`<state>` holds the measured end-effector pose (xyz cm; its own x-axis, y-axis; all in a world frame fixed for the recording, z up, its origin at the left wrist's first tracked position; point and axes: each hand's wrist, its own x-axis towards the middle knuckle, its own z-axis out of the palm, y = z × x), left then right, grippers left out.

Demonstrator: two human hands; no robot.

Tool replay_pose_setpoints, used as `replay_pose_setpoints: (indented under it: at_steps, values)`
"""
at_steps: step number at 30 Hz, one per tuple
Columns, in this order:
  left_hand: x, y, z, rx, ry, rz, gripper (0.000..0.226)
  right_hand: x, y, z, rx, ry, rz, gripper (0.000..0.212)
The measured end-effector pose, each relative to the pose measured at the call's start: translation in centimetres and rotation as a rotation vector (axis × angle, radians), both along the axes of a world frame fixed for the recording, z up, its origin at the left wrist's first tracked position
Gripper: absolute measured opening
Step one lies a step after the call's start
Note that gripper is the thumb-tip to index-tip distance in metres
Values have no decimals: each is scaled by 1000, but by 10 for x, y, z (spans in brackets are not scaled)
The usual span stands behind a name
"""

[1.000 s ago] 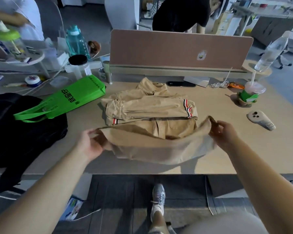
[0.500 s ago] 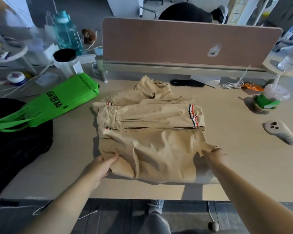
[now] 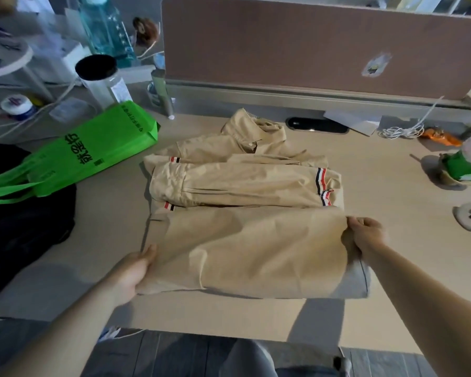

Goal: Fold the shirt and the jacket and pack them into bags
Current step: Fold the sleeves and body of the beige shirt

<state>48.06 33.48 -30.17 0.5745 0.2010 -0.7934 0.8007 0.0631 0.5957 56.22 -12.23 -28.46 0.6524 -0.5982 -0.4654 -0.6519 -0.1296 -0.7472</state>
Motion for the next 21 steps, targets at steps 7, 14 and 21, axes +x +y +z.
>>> replay_pose_setpoints:
  at_steps: [7,14,21]
  values:
    - [-42,0,8,143,-68,-56,41,-73,-6,-6,-33,111,-14,34]
    - [-60,-8,20,182,-83,-106,27,-140,11,2,92,186,96,26]
    - [-39,-6,35,-85,7,180,4,-140,21,30,479,54,-175,19]
